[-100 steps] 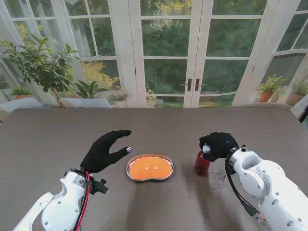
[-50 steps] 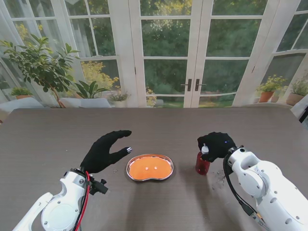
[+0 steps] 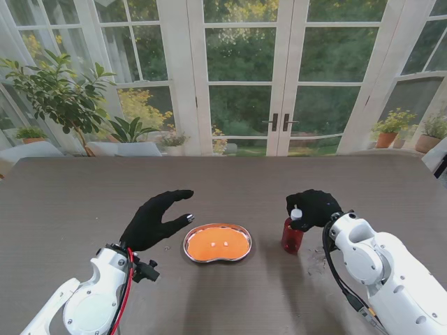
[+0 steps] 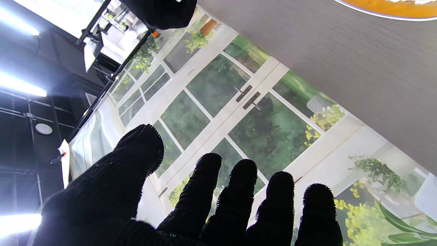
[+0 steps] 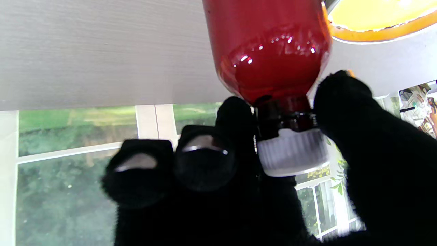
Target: Collect the cotton balls from the tray into a sample bottle
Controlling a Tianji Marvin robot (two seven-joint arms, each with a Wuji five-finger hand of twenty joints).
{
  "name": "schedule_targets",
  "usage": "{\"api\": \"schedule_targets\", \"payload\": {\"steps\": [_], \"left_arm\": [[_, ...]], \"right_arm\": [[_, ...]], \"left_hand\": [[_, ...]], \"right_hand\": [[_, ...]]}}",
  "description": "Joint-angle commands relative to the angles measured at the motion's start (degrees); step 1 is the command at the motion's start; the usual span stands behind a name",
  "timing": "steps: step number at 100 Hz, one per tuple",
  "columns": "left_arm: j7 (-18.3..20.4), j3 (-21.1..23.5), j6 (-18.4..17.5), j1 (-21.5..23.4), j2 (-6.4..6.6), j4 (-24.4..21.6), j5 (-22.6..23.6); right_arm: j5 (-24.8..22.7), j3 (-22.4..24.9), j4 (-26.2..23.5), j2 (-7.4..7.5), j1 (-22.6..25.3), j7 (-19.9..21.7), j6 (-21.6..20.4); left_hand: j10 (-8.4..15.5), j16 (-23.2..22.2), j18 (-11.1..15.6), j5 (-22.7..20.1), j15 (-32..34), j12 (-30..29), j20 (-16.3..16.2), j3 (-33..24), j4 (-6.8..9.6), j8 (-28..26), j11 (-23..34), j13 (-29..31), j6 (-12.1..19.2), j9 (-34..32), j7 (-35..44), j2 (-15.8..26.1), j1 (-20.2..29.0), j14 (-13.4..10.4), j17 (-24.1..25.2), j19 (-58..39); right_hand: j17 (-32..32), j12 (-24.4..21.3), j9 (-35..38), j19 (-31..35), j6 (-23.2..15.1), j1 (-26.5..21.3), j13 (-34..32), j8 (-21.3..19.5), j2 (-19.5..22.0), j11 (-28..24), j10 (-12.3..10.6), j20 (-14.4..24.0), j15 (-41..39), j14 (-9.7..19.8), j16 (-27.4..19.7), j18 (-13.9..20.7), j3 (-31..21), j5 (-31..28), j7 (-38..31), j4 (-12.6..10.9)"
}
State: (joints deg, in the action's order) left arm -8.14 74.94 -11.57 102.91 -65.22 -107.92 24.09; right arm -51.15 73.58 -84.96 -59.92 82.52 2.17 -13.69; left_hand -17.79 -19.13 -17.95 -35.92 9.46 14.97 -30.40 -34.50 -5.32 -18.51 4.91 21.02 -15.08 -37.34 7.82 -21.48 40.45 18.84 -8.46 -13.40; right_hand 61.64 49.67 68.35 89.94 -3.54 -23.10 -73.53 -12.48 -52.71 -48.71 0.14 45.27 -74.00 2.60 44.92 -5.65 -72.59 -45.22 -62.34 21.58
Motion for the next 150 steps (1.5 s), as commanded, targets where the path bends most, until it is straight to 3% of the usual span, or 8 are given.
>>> {"api": "schedule_targets", "payload": {"steps": [1, 24, 52, 75, 101, 150], "left_arm": [[1.3, -0.3, 0.3, -0.2, -0.12, 0.3, -0.3], [1.3, -1.7, 0.5, -1.6, -0.11, 2.0, -0.1], [2.1, -5.0, 0.1, -5.8, 0.03, 5.6, 0.3], [3.5, -8.8, 0.3, -10.8, 0.12, 9.4, 0.1], [3.5, -12.7, 1.1, -16.4, -0.35, 13.3, -0.5], [2.7, -16.5, -0.2, -21.5, -1.33, 16.9, -3.5]], "right_arm": [[0.2, 0.0, -1.0, -0.46, -0.2, 0.8, 0.6], [4.5, 0.1, -3.0, -1.11, -0.9, 1.5, 3.1], [11.0, -0.7, -6.9, -2.11, -2.6, 2.0, 6.4], [15.7, -2.6, -10.5, -3.00, -4.2, 1.4, 8.3], [20.5, -6.4, -12.8, -4.01, -6.3, 0.1, 9.2], [24.3, -12.2, -12.2, -5.02, -7.4, -1.7, 7.9]], "left_hand": [[0.2, -0.7, 0.4, 0.1, 0.1, 0.5, -0.6, 0.4, 1.52, 0.1, -0.1, 0.2, 0.6, -0.2, -0.6, -0.1, -0.6, -0.4, -0.1, 1.9], [1.6, 0.0, 2.5, 2.2, -1.4, -0.4, -0.1, -0.2, 1.38, 0.6, -1.3, -2.6, 0.1, 3.0, -1.5, -1.5, -1.1, -2.0, 1.8, 3.0], [4.4, 3.6, 10.8, 13.0, -5.9, -3.8, 6.4, -2.4, 0.86, 3.5, -3.3, -11.3, -2.9, 14.6, -5.4, -6.5, -5.3, -7.7, 6.8, 8.0], [4.4, 4.0, 13.8, 16.1, -6.7, -3.7, 8.1, -1.7, 0.24, 3.0, -3.4, -14.0, -3.9, 18.4, -5.5, -8.8, -5.8, -9.1, 9.2, 9.5], [3.6, 4.5, 14.0, 18.8, -7.3, -3.7, 9.5, -1.0, -0.46, 2.9, -3.5, -15.2, -5.4, 20.3, -6.1, -9.1, -6.9, -8.9, 10.3, 10.3], [2.9, 3.6, 10.6, 17.1, -5.4, -2.9, 9.6, 1.3, -1.22, 2.5, -2.6, -11.9, -5.5, 18.1, -5.4, -9.8, -7.3, -6.7, 6.2, 8.2]], "right_hand": [[2.4, 1.3, 1.3, 1.6, -2.7, -7.1, -2.2, -3.2, 3.5, -3.8, -1.0, 1.6, -2.2, 5.0, 1.4, 3.5, -8.3, -1.9, -12.0, -1.8], [2.4, 1.6, 1.1, 1.6, -2.2, -7.6, -2.2, -3.2, 3.6, -3.7, -0.7, 2.2, -2.5, 5.1, 1.9, 3.7, -8.2, -1.7, -12.1, -1.8], [2.5, 2.0, 0.8, 1.5, -1.5, -8.2, -2.2, -3.4, 4.0, -3.7, -0.1, 2.8, -2.7, 4.7, 2.2, 3.5, -7.6, -1.4, -12.1, -2.0], [2.5, 2.2, 0.6, 1.5, -1.1, -8.6, -2.2, -3.6, 4.2, -3.6, 0.2, 3.2, -2.6, 4.6, 2.3, 3.1, -7.1, -1.3, -11.9, -2.2], [2.5, 2.3, 0.5, 1.4, -0.6, -8.9, -2.2, -3.8, 4.5, -3.6, 0.4, 3.3, -2.6, 4.4, 2.4, 3.0, -6.9, -1.2, -11.8, -2.2], [2.4, 2.6, 0.3, 1.3, -0.3, -9.0, -2.2, -4.2, 4.5, -3.6, 0.6, 3.6, -2.6, 3.9, 2.6, 2.6, -6.7, -1.2, -11.6, -2.3]]}}
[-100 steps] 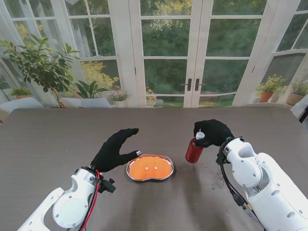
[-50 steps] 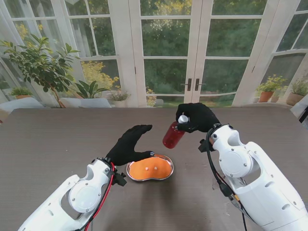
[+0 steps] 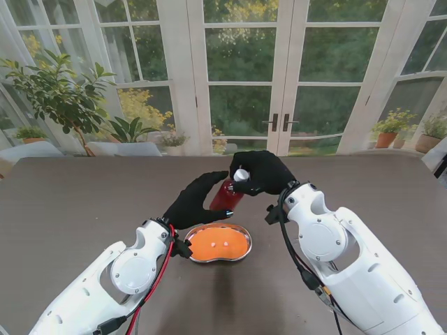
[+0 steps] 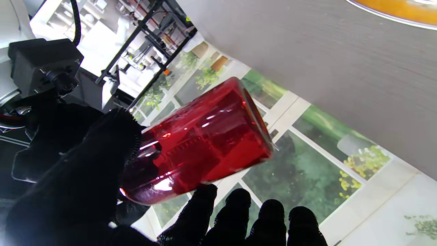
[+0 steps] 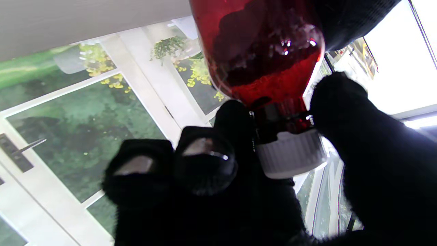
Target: Collect the cotton balls from the tray into a sample bottle
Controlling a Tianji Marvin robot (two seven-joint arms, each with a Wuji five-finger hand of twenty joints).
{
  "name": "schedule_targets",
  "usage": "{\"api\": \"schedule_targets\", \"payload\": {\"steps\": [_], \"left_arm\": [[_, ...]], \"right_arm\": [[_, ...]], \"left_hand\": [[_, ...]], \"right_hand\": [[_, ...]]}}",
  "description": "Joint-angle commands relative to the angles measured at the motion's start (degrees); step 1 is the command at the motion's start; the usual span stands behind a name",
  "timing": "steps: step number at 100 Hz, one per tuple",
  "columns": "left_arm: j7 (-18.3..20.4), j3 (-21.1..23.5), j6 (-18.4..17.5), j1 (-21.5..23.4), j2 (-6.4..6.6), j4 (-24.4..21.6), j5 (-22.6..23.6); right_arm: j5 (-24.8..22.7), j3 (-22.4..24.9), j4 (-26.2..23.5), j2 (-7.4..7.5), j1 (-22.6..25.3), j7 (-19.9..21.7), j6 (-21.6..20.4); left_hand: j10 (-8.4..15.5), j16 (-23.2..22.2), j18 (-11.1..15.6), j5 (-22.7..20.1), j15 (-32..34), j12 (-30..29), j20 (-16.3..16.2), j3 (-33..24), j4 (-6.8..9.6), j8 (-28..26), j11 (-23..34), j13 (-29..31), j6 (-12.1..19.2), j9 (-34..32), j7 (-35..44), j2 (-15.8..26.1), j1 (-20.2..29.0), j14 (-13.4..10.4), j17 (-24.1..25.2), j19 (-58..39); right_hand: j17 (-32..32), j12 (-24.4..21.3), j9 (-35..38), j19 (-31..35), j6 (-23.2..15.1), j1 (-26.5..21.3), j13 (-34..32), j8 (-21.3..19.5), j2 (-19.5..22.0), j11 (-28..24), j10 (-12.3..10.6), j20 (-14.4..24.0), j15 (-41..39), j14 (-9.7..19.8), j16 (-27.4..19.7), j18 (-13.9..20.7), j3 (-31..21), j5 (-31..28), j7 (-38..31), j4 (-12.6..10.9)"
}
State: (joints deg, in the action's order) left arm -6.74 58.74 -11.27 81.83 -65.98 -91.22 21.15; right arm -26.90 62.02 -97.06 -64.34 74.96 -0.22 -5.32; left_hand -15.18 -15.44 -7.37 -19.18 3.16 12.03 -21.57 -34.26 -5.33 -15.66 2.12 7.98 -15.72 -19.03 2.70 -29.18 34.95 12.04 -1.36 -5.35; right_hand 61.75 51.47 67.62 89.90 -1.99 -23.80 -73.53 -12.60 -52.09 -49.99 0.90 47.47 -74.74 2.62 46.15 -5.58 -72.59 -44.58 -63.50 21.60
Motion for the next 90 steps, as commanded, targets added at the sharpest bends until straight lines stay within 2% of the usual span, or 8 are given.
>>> {"api": "schedule_targets", "payload": {"steps": [1, 19, 51, 58, 67, 70, 72, 90], "left_arm": [[1.3, -0.3, -0.5, -0.4, -0.58, 0.3, -0.6], [0.5, -1.2, -0.9, -1.1, -0.97, 1.3, -1.2], [-3.5, -2.2, -0.2, -1.6, -1.98, 2.3, -0.5], [-5.6, -2.7, -0.1, -1.9, -2.63, 2.9, -0.7], [-7.0, -3.2, -0.4, -2.2, -3.07, 3.4, -0.8], [-7.6, -3.5, -0.6, -2.3, -3.25, 3.6, -0.8], [-7.9, -3.6, -0.7, -2.3, -3.35, 3.8, -0.8], [-11.8, -4.5, -1.4, -2.9, -4.26, 4.9, 0.6]], "right_arm": [[0.0, -0.7, -0.1, -0.59, 0.1, 0.7, -0.5], [1.1, -1.7, -0.4, -0.80, 0.2, 0.4, -0.5], [4.4, -2.0, -1.2, -1.13, 0.6, 0.7, 0.2], [5.0, -2.0, -1.3, -1.17, 0.7, 0.7, 0.3], [5.4, -2.0, -1.4, -1.22, 0.8, 0.7, 0.4], [5.6, -2.1, -1.4, -1.25, 0.8, 0.7, 0.5], [5.7, -2.1, -1.5, -1.28, 0.9, 0.6, 0.5], [6.3, -2.2, -1.4, -1.42, 1.0, 0.4, 0.7]], "left_hand": [[0.2, -0.1, -0.1, 0.2, 1.0, 0.1, 0.7, 1.1, -1.23, -0.4, 0.2, 1.2, -4.9, -0.3, -0.3, -2.2, -1.8, 0.1, -1.0, 0.1], [-0.7, -1.1, -2.2, -0.8, 2.7, 0.9, 0.1, 0.2, -1.29, -0.6, 1.0, 3.9, -5.8, -2.3, 0.1, -3.3, -1.1, 1.8, -3.8, -1.5], [-5.1, -4.8, -8.5, -5.1, 9.6, 4.4, -2.1, -11.1, -1.24, -1.8, 2.9, 11.5, -9.3, -8.7, 1.7, -7.3, 2.7, 5.8, -14.1, -6.9], [-6.5, -6.5, -10.6, -7.9, 13.0, 6.2, -4.6, -14.4, -0.90, -2.6, 4.3, 15.2, -10.2, -12.2, 2.8, -7.8, 4.9, 7.3, -17.2, -12.8], [-7.2, -8.1, -10.9, -11.1, 16.8, 8.5, -7.3, -16.5, -0.60, -3.7, 5.9, 19.0, -10.5, -16.3, 4.1, -7.6, 6.8, 8.6, -14.3, -30.8], [-7.5, -8.5, -11.2, -12.2, 18.0, 9.3, -3.9, -17.0, -0.50, -4.2, 6.4, 20.5, -10.5, -17.8, 4.6, -7.6, 7.8, 9.1, -13.2, -39.3], [-7.5, -8.8, -11.2, -13.0, 18.7, 9.6, -3.9, -17.2, -0.43, -4.4, 6.9, 21.4, -10.4, -18.7, 5.0, -7.5, 8.3, 9.4, -13.0, -42.9], [-7.2, -12.2, -13.3, -20.7, 26.3, 13.8, -7.5, -19.9, 0.18, -7.4, 12.2, 31.2, -9.7, -28.1, 9.8, -6.5, 13.4, 10.7, -19.2, -53.7]], "right_hand": [[2.3, 0.8, 1.0, 1.3, -1.9, -8.4, -2.2, -4.0, 3.9, -2.4, -0.2, 1.4, -1.9, 3.9, 1.4, 2.5, -6.7, -1.8, -10.5, -2.3], [2.3, 0.8, 1.0, 1.3, -1.9, -8.4, -2.2, -4.1, 3.9, -2.4, -0.2, 1.5, -1.9, 4.1, 1.4, 2.5, -6.8, -1.8, -10.4, -2.4], [2.3, 0.8, 0.9, 1.2, -1.6, -8.7, -2.2, -4.3, 4.0, -2.4, 0.0, 1.6, -1.9, 3.7, 1.4, 2.2, -6.7, -1.6, -10.4, -2.4], [2.3, 0.8, 0.8, 1.2, -1.5, -8.7, -2.2, -4.4, 4.0, -2.4, 0.1, 1.6, -1.8, 3.6, 1.4, 2.2, -6.6, -1.6, -10.4, -2.4], [2.3, 0.9, 0.7, 1.1, -1.3, -8.8, -2.2, -4.5, 4.1, -2.4, 0.1, 1.7, -1.7, 3.5, 1.4, 2.1, -6.6, -1.5, -10.4, -2.4], [2.3, 0.9, 0.7, 1.1, -1.3, -8.8, -2.2, -4.5, 4.1, -2.4, 0.2, 1.7, -1.7, 3.5, 1.4, 2.1, -6.6, -1.5, -10.4, -2.4], [2.3, 0.9, 0.7, 1.1, -1.2, -8.9, -2.2, -4.6, 4.1, -2.5, 0.2, 1.7, -1.7, 3.8, 1.4, 2.1, -6.5, -1.5, -10.4, -2.4], [1.9, 1.1, 0.3, 1.0, -1.1, -9.0, -2.2, -4.8, 4.4, -2.6, 0.3, 1.7, -1.6, 3.3, 1.3, 2.0, -6.3, -1.1, -10.4, -2.4]]}}
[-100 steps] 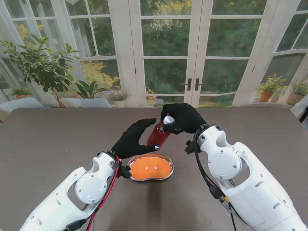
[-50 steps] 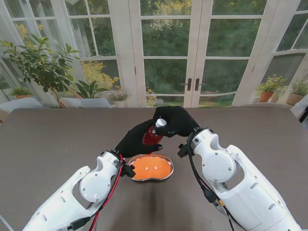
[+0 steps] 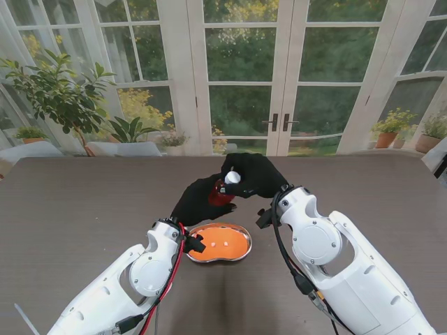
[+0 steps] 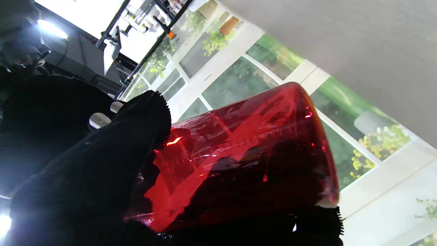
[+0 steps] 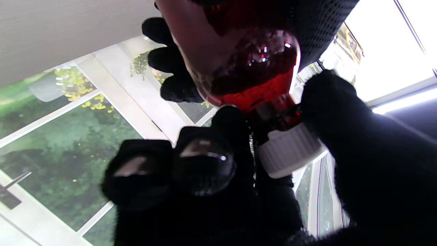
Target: Collect the cotton balls from the tray into a sample bottle
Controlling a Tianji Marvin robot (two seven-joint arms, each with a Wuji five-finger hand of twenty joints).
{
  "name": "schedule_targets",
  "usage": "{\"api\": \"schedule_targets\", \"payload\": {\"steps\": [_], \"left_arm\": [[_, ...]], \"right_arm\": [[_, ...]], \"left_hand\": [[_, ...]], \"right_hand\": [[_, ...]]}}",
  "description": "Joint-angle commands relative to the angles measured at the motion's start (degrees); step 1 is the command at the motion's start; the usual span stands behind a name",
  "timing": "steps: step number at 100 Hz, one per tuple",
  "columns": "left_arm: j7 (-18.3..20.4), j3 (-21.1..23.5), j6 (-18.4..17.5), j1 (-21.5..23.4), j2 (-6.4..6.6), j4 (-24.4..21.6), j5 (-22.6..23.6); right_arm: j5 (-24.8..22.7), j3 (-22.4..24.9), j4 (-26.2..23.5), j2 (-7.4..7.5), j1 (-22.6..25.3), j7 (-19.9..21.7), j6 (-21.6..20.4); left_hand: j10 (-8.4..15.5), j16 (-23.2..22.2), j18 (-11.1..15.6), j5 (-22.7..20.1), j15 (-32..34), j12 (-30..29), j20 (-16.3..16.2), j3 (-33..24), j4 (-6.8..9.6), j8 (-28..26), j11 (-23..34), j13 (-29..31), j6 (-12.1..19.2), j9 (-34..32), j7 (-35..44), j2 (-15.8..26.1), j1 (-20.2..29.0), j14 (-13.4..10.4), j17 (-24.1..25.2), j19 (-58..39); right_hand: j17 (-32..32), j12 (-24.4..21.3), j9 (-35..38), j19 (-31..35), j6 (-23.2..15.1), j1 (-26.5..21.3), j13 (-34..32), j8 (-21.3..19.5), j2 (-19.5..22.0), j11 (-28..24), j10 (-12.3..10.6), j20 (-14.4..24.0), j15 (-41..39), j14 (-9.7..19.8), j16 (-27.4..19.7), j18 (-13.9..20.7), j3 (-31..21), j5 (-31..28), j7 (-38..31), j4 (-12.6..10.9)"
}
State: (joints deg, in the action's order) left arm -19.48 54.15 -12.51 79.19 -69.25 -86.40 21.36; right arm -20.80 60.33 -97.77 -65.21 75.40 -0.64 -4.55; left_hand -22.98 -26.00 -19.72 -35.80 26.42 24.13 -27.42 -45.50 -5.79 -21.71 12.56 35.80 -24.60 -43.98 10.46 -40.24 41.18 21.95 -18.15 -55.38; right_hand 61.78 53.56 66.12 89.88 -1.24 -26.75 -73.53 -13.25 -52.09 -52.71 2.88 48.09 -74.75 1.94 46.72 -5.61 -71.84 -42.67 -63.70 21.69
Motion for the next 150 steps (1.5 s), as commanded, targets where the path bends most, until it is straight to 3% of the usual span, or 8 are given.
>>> {"api": "schedule_targets", "payload": {"steps": [1, 11, 22, 47, 78, 91, 132, 150], "left_arm": [[0.8, 0.0, -0.2, -0.3, -1.02, 0.1, 0.4], [-0.7, -0.1, -0.3, -0.3, -1.38, 0.5, 0.8], [-1.2, 0.0, -0.4, -0.1, -1.74, 0.6, -0.6], [-2.7, 0.0, -1.4, 0.3, -2.50, 0.7, -2.9], [-4.5, 0.1, -1.2, 0.8, -2.97, 0.6, -3.1], [-4.5, 0.2, -1.1, 0.9, -2.98, 0.6, -3.1], [-5.8, 0.5, -1.5, 1.6, -2.88, 0.7, -1.2], [-6.2, 1.1, -1.9, 2.5, -2.53, 0.4, 0.3]], "right_arm": [[0.2, -0.5, -0.7, -0.56, 0.5, 0.8, -0.1], [-0.1, -0.7, -0.4, -0.71, 0.5, 0.0, -0.1], [-2.3, -1.2, 0.7, -0.98, 0.3, -2.0, -0.6], [-4.4, -1.7, 2.1, -1.31, 0.0, -4.3, -0.7], [-5.4, -1.3, 2.1, -1.22, 0.1, -4.6, -0.8], [-5.2, -1.2, 2.0, -1.17, 0.2, -4.4, -0.9], [-4.1, 0.1, 1.2, -0.97, 0.4, -3.3, -1.6], [-3.6, 1.4, 0.5, -0.79, 0.4, -2.6, -1.3]], "left_hand": [[0.6, -1.8, -1.1, -4.5, 3.4, 1.9, -1.7, -8.7, 0.67, -1.5, 2.0, 3.9, -0.8, -3.6, 2.3, 4.7, 7.4, 0.9, -2.7, -4.0], [1.8, -3.6, -2.2, -8.8, 7.0, 4.7, -2.9, -8.9, 0.96, -4.1, 4.8, 8.7, 1.1, -8.7, 5.9, 7.3, 10.0, 1.0, -5.7, -8.0], [1.9, -5.1, -3.6, -10.7, 8.9, 16.2, -3.6, -4.4, -2.23, -10.0, 4.6, 11.4, 2.8, -12.6, 9.8, 6.9, 15.4, 1.6, -6.8, -10.5], [2.6, -10.3, -8.1, -17.5, 18.1, 26.4, -8.1, 5.5, -2.45, -11.8, 8.2, 17.6, 7.7, -21.8, 28.7, 13.7, 27.0, 4.9, -9.9, -18.8], [1.4, -17.4, -10.0, -16.8, 32.7, 38.3, -15.5, 1.8, -1.59, -21.9, 21.2, 20.8, 8.3, -21.9, 44.2, 18.6, 26.8, 6.8, -12.6, -28.4], [1.2, -18.1, -10.5, -16.4, 36.1, 39.9, -16.9, 0.8, -0.21, -24.0, 24.8, 22.3, 7.7, -22.0, 48.8, 19.9, 26.9, 7.0, -14.5, -30.5], [1.4, -17.1, -11.1, -16.7, 37.3, 39.5, -16.3, -2.5, 0.86, -25.8, 26.9, 24.3, 7.7, -22.9, 52.5, 20.3, 25.8, 6.8, -17.3, -31.2], [1.5, -16.4, -11.4, -16.7, 35.6, 38.6, -15.4, -2.1, 0.60, -25.1, 25.6, 23.9, 8.1, -22.9, 51.9, 20.3, 25.8, 7.0, -16.6, -29.5]], "right_hand": [[1.9, -1.0, 1.8, 1.0, -1.8, -6.1, -2.1, -4.1, 4.4, 0.2, -1.7, 1.1, -1.6, 3.9, 0.8, 2.0, -7.1, -3.0, -10.2, -2.5], [0.2, -1.1, 1.4, 1.2, -1.7, -5.9, -2.1, -4.3, 4.7, -0.1, -1.6, 1.9, -1.7, 2.0, 0.7, 0.0, -6.7, -2.8, -10.1, -2.6], [-1.7, -1.6, 1.1, 1.0, -2.0, -5.3, -1.9, -4.4, 4.8, -0.2, -2.2, 2.2, -0.2, 0.9, -0.1, -1.0, -7.0, -2.5, -10.0, -2.4], [-8.9, -6.0, -2.5, -3.4, -1.5, -2.0, -1.7, -3.1, 5.0, 4.6, -1.9, 1.0, 14.1, -3.1, -6.3, -3.9, -6.1, 0.1, -6.1, -2.3], [-13.6, -14.0, -8.7, -5.9, 2.9, 3.0, -0.2, -4.3, 7.6, 10.8, 0.2, -0.4, 26.2, -4.6, -7.8, -4.5, -4.4, 1.4, 8.0, -5.1], [-14.9, -16.5, -10.1, -6.7, 4.4, 6.4, 1.1, -12.0, 9.2, 11.0, 0.6, -0.7, 27.6, -5.0, -8.0, -4.6, -3.7, 1.3, 15.4, -11.9], [-27.3, -21.3, -23.6, -15.6, 8.6, 15.6, 14.7, -7.3, 8.9, 16.9, 1.7, -2.3, 37.0, -9.3, -12.1, -6.6, 3.2, 18.9, 26.6, -10.8], [-29.8, -22.7, -27.0, -17.0, 7.9, 21.1, 18.3, -5.3, 15.5, 16.9, 1.8, -1.4, 37.3, -10.5, -12.9, -6.9, 10.2, 22.2, 26.6, -11.0]]}}
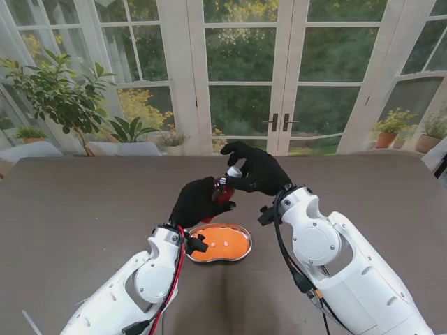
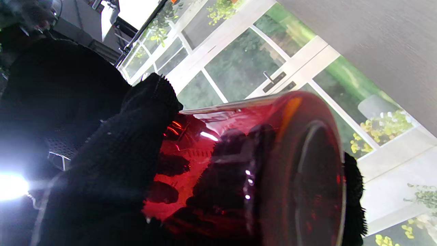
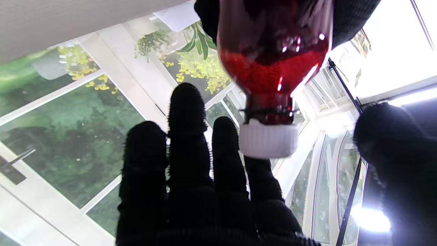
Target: Collect the cotton balls from the tray into a sample bottle
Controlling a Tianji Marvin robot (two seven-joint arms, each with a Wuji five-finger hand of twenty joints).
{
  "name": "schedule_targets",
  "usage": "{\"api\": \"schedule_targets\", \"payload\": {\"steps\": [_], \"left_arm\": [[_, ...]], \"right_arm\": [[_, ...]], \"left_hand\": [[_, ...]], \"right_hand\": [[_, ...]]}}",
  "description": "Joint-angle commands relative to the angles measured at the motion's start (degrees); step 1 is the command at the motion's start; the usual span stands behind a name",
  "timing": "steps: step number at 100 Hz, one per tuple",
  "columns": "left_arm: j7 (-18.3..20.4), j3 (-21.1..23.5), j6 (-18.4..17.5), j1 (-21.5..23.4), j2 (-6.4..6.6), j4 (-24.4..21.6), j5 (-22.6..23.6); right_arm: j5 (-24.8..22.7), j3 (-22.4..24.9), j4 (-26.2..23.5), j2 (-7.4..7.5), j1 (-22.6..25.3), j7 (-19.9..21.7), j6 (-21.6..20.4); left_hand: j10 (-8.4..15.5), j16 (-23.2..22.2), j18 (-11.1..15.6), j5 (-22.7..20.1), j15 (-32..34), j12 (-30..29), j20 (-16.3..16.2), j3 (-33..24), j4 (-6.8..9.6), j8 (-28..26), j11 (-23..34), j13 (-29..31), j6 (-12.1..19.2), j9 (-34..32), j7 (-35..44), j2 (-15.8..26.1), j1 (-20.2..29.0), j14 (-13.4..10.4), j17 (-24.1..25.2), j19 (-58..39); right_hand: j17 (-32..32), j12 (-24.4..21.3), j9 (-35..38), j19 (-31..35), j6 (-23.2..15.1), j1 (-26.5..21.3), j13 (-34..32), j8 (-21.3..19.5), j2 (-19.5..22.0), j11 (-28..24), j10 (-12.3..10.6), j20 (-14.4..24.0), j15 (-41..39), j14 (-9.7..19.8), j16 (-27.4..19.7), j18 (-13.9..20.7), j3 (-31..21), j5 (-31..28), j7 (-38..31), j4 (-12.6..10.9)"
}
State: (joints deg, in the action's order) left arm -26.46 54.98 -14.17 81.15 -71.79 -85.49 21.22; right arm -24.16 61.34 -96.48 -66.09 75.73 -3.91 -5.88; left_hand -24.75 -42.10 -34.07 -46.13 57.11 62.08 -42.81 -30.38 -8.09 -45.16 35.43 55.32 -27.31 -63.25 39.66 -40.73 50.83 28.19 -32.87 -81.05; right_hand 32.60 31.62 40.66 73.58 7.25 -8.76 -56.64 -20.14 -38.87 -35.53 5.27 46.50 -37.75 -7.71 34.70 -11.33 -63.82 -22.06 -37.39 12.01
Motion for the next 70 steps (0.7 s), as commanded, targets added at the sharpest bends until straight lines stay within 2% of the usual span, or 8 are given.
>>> {"api": "schedule_targets", "payload": {"steps": [1, 12, 30, 41, 70], "left_arm": [[0.8, 0.3, -0.3, 0.6, 0.03, -0.5, 0.6], [1.1, 1.0, -0.6, 1.4, 0.43, -1.2, 1.6], [2.0, 2.3, -0.8, 2.8, 1.24, -2.7, 3.4], [2.4, 3.1, -1.0, 3.6, 1.68, -3.6, 4.7], [2.2, 4.1, -1.7, 5.0, 2.25, -5.2, 7.3]], "right_arm": [[-0.3, 0.5, -0.8, 0.10, 0.1, 0.7, 0.0], [-0.8, 1.5, -1.2, 0.31, 0.2, 1.2, 0.2], [-3.7, 3.0, -1.8, 1.23, 0.2, 3.4, -0.4], [-6.0, 3.6, -2.0, 1.87, 0.4, 5.0, -1.3], [-7.2, 3.0, -1.3, 2.32, 0.3, 6.2, -2.8]], "left_hand": [[3.3, -0.3, 2.9, -6.4, 4.8, 0.7, 0.0, -17.2, 2.88, -1.7, 2.7, 4.3, 10.8, -3.6, 22.7, 20.8, 16.2, 0.7, -1.8, -3.8], [3.2, -0.1, 2.8, -6.5, 4.3, 0.5, 0.3, -17.1, 2.85, -1.5, 2.4, 4.2, 10.8, -3.7, 22.6, 20.7, 16.2, 0.9, -1.6, -3.2], [3.3, -0.1, 2.7, -6.6, 4.1, 0.3, 0.4, -16.9, 2.92, -1.3, 2.3, 4.4, 11.0, -3.9, 22.4, 20.8, 16.1, 0.8, -1.6, -3.2], [3.3, -0.2, 2.7, -6.7, 4.1, 0.1, 0.4, -16.7, 3.07, -1.2, 2.3, 4.5, 11.3, -3.9, 22.2, 21.0, 16.1, 0.7, -1.6, -3.2], [3.6, -0.4, 2.7, -6.6, 4.2, 0.0, 0.5, -16.4, 3.26, -1.3, 2.6, 4.5, 11.5, -3.8, 22.3, 21.1, 16.1, 0.4, -1.6, -3.2]], "right_hand": [[-0.6, -0.8, -1.6, -0.7, -0.7, 3.2, 1.4, 1.7, 2.8, -0.2, -0.6, 0.3, 0.4, -0.7, -1.0, -1.2, 2.7, 1.5, 0.2, -1.5], [0.0, -1.0, -0.1, -0.5, -3.4, 3.7, 1.1, 1.6, 5.6, -0.2, 0.0, 0.7, -0.1, -1.2, -1.1, -1.6, 5.6, -2.8, -1.0, -1.8], [2.5, 1.4, 4.2, 1.5, -7.9, 3.5, -1.8, -0.8, 5.6, -2.4, 0.2, 1.2, -3.1, -0.2, 0.0, -1.2, 7.3, -13.7, -2.6, -2.1], [4.7, 3.5, 7.2, 3.2, -9.6, 3.7, -4.8, -2.2, 5.3, -4.1, -0.2, 1.5, -6.6, 1.3, 1.5, -0.5, 7.6, -17.9, -2.1, -2.1], [7.0, 6.7, 9.5, 5.4, -10.1, 3.7, -7.8, -4.1, 2.4, -6.0, -1.0, 1.7, -11.3, 2.7, 3.5, -0.1, 5.1, -20.8, -1.0, -1.6]]}}
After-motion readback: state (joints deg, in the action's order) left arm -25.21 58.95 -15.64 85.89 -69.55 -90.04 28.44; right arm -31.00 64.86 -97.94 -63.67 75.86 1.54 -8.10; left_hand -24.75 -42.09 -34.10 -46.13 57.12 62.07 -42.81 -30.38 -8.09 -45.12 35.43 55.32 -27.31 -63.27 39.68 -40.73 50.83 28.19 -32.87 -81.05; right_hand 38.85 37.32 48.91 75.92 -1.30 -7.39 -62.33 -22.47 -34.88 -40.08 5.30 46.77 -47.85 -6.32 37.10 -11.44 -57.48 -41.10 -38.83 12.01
